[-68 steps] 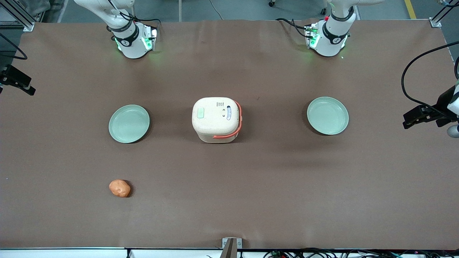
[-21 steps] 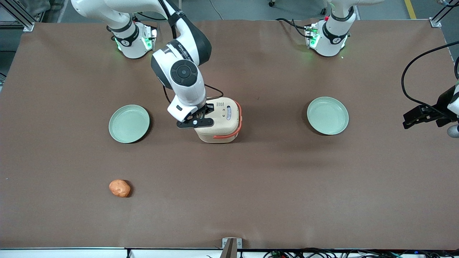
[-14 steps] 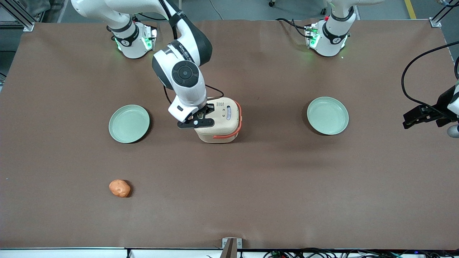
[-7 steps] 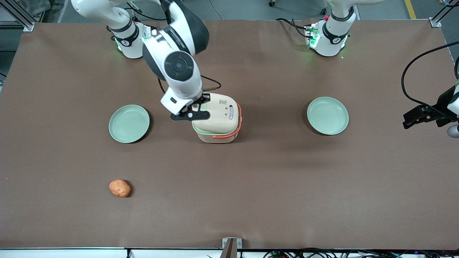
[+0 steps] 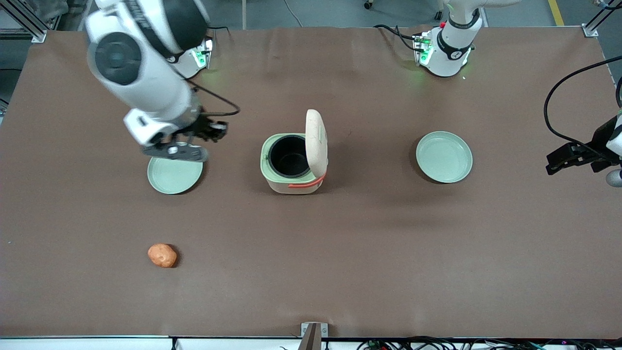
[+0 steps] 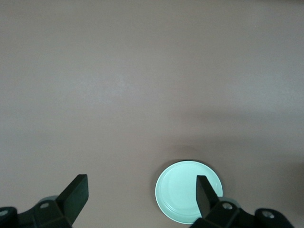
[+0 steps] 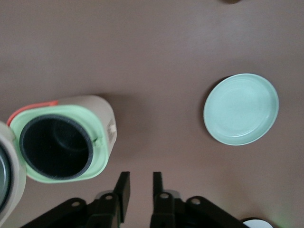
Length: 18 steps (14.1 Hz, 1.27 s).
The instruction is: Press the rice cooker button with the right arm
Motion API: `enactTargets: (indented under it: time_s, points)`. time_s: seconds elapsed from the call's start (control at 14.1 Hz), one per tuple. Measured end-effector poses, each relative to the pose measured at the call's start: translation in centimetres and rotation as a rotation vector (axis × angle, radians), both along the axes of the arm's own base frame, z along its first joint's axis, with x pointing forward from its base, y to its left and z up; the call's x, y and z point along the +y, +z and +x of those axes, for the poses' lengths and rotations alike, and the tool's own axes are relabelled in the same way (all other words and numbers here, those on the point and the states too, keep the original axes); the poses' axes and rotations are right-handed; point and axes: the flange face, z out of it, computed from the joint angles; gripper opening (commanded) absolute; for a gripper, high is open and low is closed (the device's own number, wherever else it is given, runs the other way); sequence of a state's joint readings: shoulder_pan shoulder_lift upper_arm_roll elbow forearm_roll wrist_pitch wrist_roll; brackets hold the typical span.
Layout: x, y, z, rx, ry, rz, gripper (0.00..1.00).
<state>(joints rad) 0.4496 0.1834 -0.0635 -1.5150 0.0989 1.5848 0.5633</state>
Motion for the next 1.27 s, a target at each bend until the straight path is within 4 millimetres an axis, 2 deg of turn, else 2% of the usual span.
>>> enactTargets:
  time_s: [0.07, 0.35, 0.57, 0.78, 0.99, 1.27]
  points:
    - [-3.0, 0.9, 0.9, -0.014, -0.051, 0.006, 1.00]
    - [-14.3, 3.1, 3.2, -0.060, -0.182, -0.003, 1.00]
    - [-20.6, 4.2, 3.3, -0.048, -0.120, 0.005, 1.00]
    - [-24.5, 7.0, 2.3, -0.066, -0.098, -0.001, 1.00]
    - [-26.4, 9.7, 0.9, -0.108, 0.010, -0.027, 1.00]
    - [-29.8, 10.2, 0.3, -0.116, 0.098, -0.019, 1.00]
